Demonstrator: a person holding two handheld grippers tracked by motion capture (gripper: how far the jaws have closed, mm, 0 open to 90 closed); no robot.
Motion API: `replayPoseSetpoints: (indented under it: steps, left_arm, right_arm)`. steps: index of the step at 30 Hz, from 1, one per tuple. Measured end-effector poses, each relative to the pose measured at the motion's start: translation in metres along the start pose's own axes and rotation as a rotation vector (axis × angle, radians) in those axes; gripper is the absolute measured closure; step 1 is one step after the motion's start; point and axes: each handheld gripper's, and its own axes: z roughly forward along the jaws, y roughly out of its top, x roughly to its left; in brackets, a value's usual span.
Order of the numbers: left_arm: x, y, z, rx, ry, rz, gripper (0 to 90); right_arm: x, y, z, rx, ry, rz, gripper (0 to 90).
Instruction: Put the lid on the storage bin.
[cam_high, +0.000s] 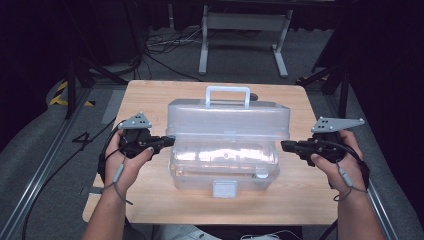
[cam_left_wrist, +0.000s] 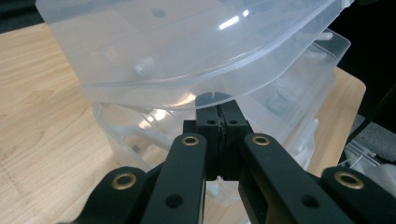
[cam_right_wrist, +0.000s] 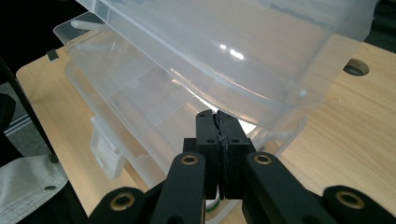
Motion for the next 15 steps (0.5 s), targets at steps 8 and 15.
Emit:
replayPoseSetpoints:
  steps: [8,15]
  left_arm:
    - [-0.0015,-0.0012,0.0009,0.042,-0.008,-0.003,89.7]
    - [-0.0022,-0.0019,0.0017,0.074,-0.010,-0.002,89.7]
  right_arm:
    - [0.0010,-0.0011,0.0000,0.054,-0.008,0.034,88.6]
    - [-0.0009,-0.0026,0.0039,0.091,-0.006,0.044,88.5]
